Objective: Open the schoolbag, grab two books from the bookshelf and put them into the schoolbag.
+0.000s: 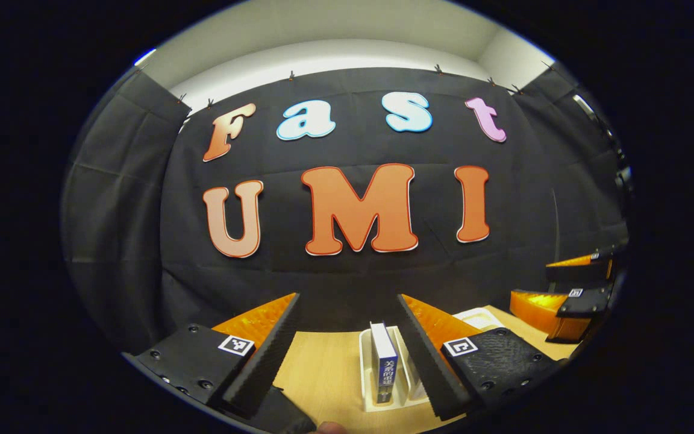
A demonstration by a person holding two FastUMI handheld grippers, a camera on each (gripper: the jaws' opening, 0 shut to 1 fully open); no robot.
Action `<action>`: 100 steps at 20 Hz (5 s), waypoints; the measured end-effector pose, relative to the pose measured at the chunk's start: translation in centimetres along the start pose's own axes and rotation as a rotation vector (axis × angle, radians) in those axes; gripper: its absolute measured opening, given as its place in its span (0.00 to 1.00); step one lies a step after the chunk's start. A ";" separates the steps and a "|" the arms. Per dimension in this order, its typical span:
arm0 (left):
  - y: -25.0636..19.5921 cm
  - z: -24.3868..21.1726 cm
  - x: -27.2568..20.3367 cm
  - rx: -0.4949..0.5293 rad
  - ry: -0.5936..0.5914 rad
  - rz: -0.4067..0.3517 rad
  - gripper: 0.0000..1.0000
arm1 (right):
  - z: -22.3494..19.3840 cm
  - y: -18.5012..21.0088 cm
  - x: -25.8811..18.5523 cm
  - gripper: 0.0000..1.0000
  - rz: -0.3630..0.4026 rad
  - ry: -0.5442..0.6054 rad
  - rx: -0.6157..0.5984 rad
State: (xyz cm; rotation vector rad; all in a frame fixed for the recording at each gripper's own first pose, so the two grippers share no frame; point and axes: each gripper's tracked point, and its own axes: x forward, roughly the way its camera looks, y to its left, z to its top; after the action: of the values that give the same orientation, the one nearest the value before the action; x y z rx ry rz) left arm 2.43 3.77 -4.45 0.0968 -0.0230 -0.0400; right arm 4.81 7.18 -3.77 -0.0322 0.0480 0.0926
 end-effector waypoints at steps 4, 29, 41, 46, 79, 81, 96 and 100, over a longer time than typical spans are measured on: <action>0.1 -4.0 -0.6 0.162 0.047 0.007 0.99 | -1.2 0.2 1.0 0.98 0.025 0.022 -0.008; 10.0 -35.2 -10.8 0.785 0.668 0.036 0.98 | -5.8 -0.4 4.4 0.98 0.039 0.124 -0.054; 14.6 -36.1 -7.7 0.873 0.715 0.077 0.95 | -5.1 3.3 6.3 0.98 0.073 0.154 -0.073; 14.5 -36.1 -7.0 0.751 0.765 -0.033 0.25 | -3.8 6.5 7.7 0.98 0.101 0.179 -0.099; 24.4 -22.6 6.8 0.298 1.027 -0.700 0.06 | -12.5 15.6 19.4 0.91 0.067 1.112 0.128; 24.5 -22.6 7.3 0.320 1.035 -0.725 0.07 | -13.2 15.6 19.9 0.80 0.049 1.167 0.140; 22.5 -23.1 8.3 0.352 1.063 -0.814 0.07 | -11.3 14.8 13.3 0.35 0.011 1.198 0.141; 22.4 -23.0 7.8 0.331 1.060 -0.815 0.07 | -9.2 14.1 9.8 0.35 0.009 1.149 0.158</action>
State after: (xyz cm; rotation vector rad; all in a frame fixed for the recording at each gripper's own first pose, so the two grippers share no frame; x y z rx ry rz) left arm 11.63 27.92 -24.99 0.4439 1.0767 -0.7956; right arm 12.84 21.84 -13.84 0.0762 1.2030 0.0694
